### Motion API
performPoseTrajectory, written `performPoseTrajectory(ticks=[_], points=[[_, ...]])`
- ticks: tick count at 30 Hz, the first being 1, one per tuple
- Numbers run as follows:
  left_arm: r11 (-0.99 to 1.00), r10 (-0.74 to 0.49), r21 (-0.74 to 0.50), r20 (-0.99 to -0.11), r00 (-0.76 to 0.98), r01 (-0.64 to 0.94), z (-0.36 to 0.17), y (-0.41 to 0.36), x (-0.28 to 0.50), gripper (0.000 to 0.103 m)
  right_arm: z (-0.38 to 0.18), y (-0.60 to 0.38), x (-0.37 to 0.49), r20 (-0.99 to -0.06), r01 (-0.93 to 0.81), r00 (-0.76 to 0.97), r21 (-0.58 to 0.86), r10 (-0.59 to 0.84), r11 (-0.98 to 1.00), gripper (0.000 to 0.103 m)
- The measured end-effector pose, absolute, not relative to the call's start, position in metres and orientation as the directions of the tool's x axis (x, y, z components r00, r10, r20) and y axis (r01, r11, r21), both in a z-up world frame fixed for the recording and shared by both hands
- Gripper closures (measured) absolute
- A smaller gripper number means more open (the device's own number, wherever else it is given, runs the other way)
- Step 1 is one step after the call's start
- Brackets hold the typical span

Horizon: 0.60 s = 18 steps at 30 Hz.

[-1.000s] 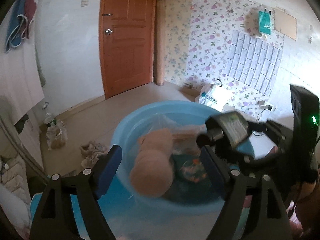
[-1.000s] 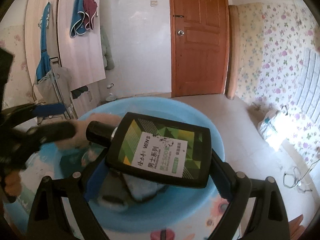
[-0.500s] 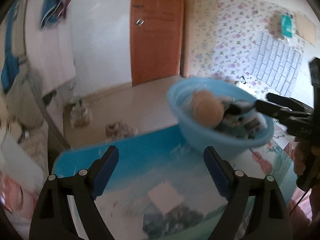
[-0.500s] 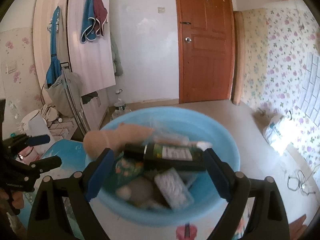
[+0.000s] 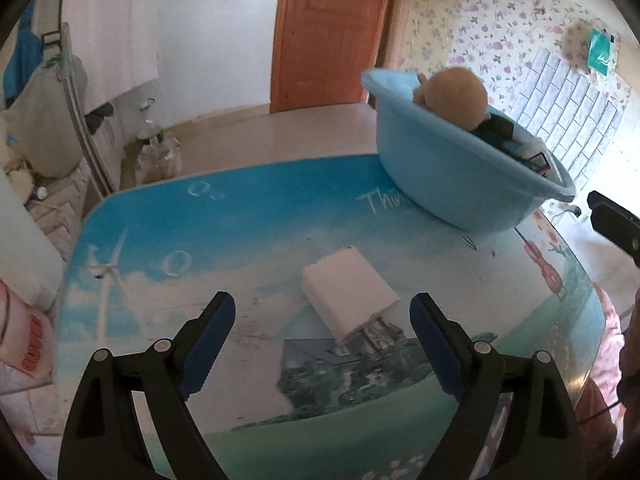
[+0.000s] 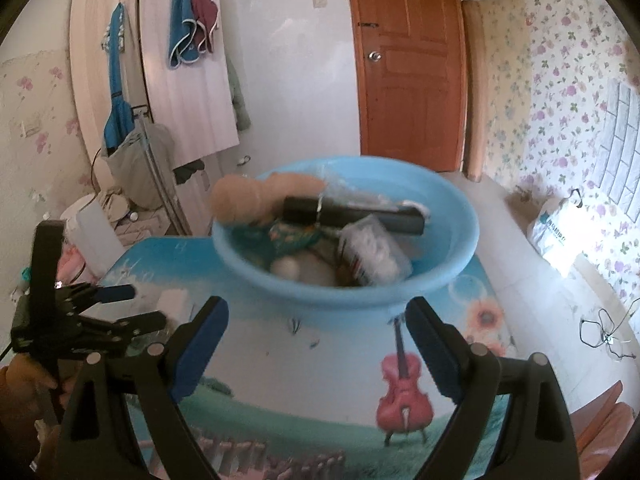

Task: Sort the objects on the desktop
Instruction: 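Withdraw the left tool and grasp the white charger plug on the table, then hold the plug in the left tool while the right tool closes on it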

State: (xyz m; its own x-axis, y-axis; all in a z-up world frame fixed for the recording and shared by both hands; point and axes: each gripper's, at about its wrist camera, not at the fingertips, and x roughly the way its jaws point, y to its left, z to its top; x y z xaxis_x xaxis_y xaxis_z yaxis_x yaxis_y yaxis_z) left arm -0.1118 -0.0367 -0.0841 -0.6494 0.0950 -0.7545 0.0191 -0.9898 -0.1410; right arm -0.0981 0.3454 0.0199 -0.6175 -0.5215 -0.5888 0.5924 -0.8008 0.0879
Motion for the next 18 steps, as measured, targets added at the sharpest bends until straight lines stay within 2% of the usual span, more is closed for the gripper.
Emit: performPoseTrajectory(ticks=[3,5,7,8,9,18], points=[[-0.992,0.115,-0.127,-0.767,-0.632,-0.027,-0.087,-0.026,-0.121,0.014,0.014,0.344,-0.095,-0.604,0.603,-0.596,0.098,-0.529,-0.792,0.021],[-0.991,0.133,-0.12,-0.784,-0.606,-0.062,-0.09,-0.017,-0.127,0.016,0.011,0.342,-0.096,-0.614,0.609,-0.576,0.117,-0.539,-0.784,0.023],[-0.991,0.134,-0.109,-0.799,-0.586,-0.078,-0.095,-0.012,-0.13,0.034,0.009,0.341,-0.096,-0.619,0.617,-0.56,0.132,-0.551,-0.776,0.024],[-0.994,0.109,-0.079,-0.798,-0.593,-0.077,-0.094,-0.009,-0.129,0.054,0.008,0.34,-0.096,-0.62,0.621,-0.555,0.135,-0.554,-0.772,0.024],[-0.993,0.112,-0.073,-0.797,-0.594,-0.088,-0.093,-0.007,-0.129,0.058,0.007,0.339,-0.094,-0.621,0.624,-0.553,0.135,-0.556,-0.77,0.024],[-0.964,0.262,-0.17,-0.755,-0.601,-0.207,-0.083,0.017,-0.111,0.058,-0.012,0.332,-0.095,-0.665,0.65,-0.43,0.241,-0.61,-0.721,0.024]])
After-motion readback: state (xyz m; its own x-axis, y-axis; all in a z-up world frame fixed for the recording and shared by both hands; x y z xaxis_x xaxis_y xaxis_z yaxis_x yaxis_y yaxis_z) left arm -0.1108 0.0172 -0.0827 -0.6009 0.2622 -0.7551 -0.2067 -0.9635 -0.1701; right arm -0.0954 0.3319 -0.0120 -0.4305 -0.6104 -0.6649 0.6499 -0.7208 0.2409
